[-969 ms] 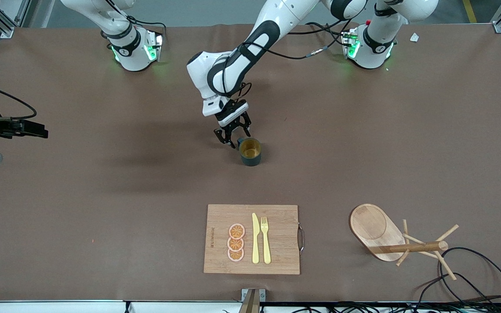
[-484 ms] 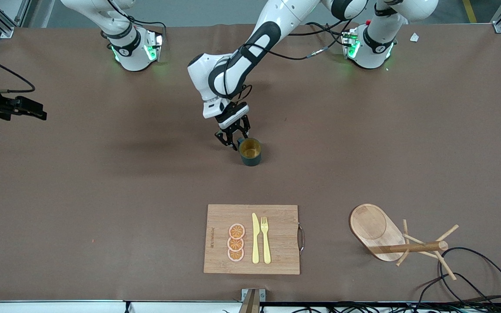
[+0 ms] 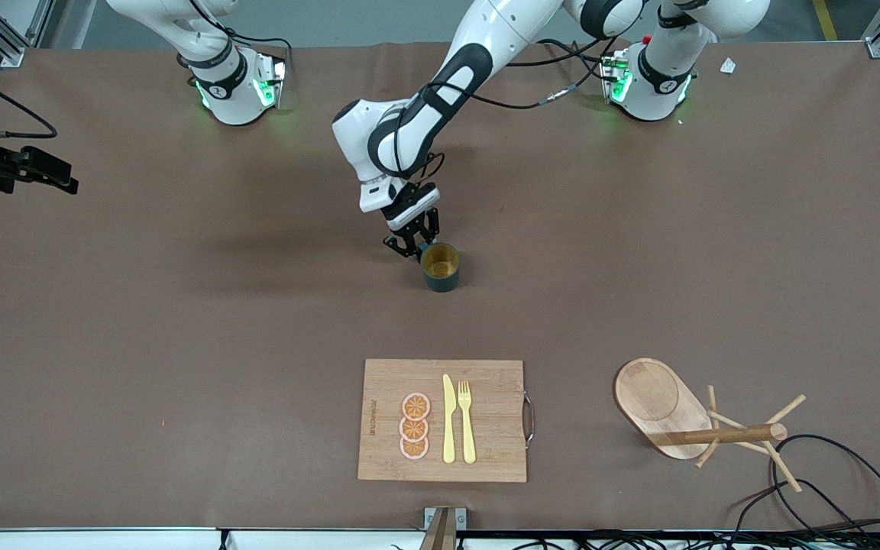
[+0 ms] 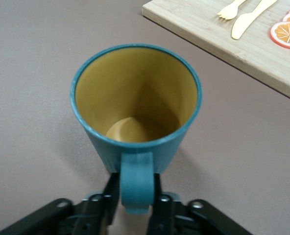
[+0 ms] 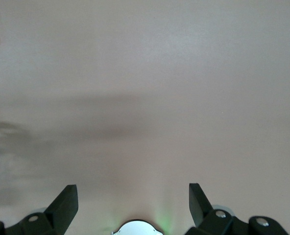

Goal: Pass cup and hang on rack
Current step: 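Lift the mug by its handle and carry it toward the rack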

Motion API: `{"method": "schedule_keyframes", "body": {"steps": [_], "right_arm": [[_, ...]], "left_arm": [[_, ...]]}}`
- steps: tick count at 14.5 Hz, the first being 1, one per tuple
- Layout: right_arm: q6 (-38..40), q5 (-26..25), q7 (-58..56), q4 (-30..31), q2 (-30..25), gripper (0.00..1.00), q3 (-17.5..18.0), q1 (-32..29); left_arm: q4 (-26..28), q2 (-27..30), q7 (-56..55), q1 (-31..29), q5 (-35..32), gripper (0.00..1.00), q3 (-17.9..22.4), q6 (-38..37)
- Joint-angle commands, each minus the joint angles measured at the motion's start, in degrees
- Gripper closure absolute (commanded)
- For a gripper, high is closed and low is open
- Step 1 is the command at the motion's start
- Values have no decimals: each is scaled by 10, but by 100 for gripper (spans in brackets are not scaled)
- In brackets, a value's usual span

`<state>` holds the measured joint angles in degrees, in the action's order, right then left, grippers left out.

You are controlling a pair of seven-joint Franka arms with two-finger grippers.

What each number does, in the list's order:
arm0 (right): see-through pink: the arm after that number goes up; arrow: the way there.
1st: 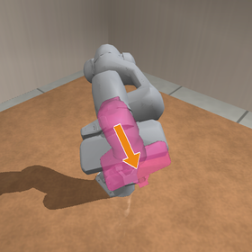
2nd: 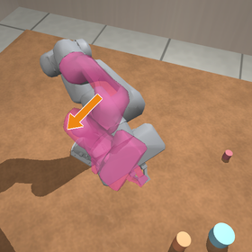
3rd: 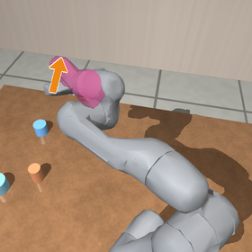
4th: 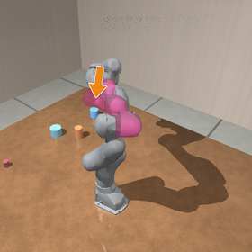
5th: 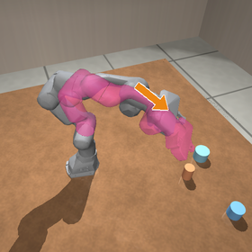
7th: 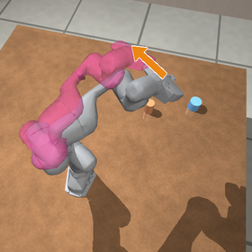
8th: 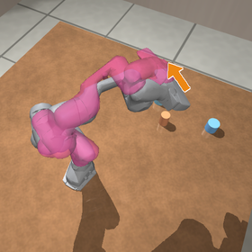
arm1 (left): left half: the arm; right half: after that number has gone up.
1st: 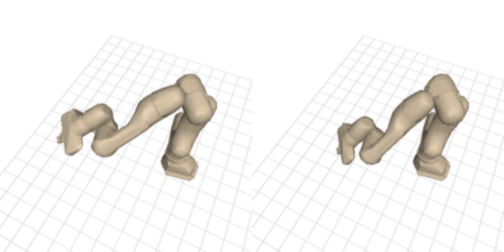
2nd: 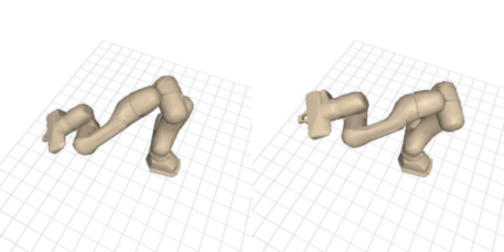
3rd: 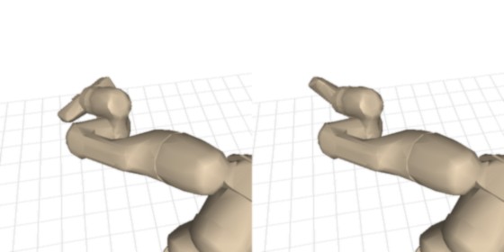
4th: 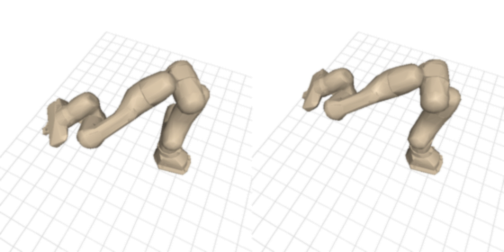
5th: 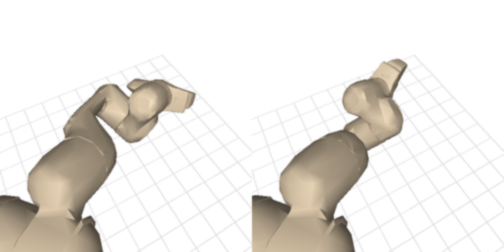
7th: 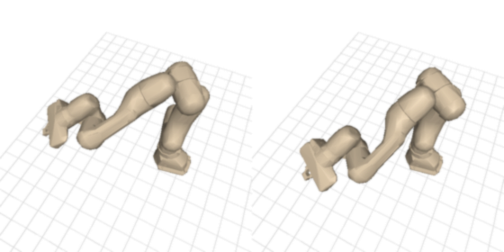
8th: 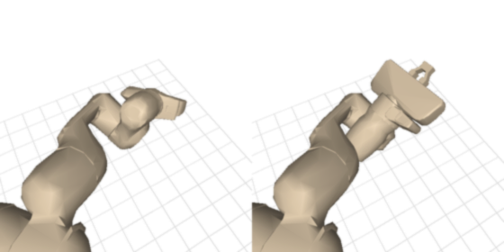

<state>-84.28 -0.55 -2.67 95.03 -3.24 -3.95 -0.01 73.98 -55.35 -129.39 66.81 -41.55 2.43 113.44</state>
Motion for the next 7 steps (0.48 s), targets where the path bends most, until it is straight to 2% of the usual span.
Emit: {"method": "schedule_keyframes", "body": {"steps": [1, 5, 7], "right_arm": [[20, 17, 13, -17, -12, 0, 2, 1], [37, 17, 5, -26, -13, 0, -1, -1], [42, 16, 2, -27, -14, 0, -2, -2]], "left_arm": [[-7, 2, 6, 2, -11, 100, 8, 2], [-8, 43, 72, -20, 7, 100, 18, -2], [-8, 75, 105, -41, 40, 100, 17, -2]]}}
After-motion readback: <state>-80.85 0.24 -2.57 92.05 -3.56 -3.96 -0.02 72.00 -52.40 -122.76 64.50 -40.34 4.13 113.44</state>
